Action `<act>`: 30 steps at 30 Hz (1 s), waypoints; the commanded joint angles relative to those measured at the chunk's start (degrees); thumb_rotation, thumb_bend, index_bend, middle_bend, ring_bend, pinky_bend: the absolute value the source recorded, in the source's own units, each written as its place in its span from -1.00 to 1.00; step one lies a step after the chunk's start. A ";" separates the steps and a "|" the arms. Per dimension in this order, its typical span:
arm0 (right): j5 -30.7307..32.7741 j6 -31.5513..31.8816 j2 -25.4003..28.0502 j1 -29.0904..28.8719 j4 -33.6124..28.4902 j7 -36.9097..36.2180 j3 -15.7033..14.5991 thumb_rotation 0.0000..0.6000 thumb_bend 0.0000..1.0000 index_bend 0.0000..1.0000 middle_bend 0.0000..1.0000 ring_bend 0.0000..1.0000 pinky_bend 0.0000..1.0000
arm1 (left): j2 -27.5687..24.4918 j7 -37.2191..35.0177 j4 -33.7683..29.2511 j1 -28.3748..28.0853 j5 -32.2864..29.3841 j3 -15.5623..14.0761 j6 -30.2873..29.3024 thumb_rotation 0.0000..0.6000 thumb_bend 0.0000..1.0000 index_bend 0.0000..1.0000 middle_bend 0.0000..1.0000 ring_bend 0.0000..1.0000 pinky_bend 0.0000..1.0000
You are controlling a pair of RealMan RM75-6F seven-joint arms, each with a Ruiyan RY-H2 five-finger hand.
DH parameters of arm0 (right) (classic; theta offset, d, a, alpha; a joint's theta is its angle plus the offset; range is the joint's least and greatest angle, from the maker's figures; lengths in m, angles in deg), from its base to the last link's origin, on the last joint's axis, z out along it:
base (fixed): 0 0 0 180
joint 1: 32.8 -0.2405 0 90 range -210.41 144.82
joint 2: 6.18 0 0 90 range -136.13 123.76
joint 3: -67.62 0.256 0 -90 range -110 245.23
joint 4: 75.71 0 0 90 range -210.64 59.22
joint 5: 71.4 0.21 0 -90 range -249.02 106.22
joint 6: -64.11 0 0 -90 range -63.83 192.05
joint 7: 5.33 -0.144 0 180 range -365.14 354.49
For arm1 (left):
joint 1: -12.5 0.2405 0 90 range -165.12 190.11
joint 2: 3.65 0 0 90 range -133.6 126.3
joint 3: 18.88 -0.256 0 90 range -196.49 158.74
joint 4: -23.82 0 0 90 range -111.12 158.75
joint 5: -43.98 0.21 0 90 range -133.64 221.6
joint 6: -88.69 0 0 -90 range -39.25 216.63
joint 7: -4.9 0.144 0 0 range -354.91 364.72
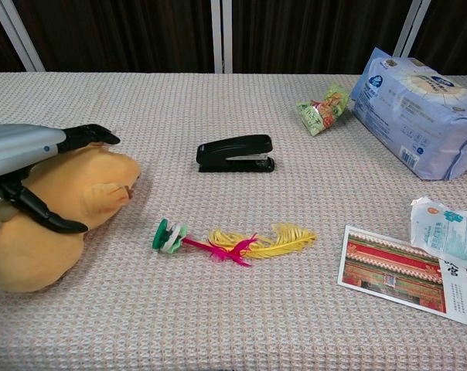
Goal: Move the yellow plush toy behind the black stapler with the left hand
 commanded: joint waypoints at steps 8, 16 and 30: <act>-0.34 0.49 -0.11 -0.01 0.12 0.45 -0.11 1.00 -0.57 -1.00 -1.00 -1.00 -0.99 | 0.59 3.00 -0.14 -1.21 -3.53 -0.47 0.10 1.00 -0.57 -0.84 -0.47 -0.14 0.62; -0.18 0.10 -0.15 0.03 0.19 0.51 -0.38 1.00 -0.57 -1.00 -1.00 -1.00 -0.99 | 1.55 1.58 -0.10 -0.43 0.08 -0.12 -4.61 1.00 -0.35 0.10 0.36 0.38 0.97; -0.04 0.73 -0.06 0.29 0.64 -0.21 -0.29 1.00 -0.56 -1.00 -1.00 -1.00 -0.99 | -0.27 -3.60 -1.65 0.13 7.33 1.01 -9.85 1.00 -0.14 0.52 0.72 0.70 1.00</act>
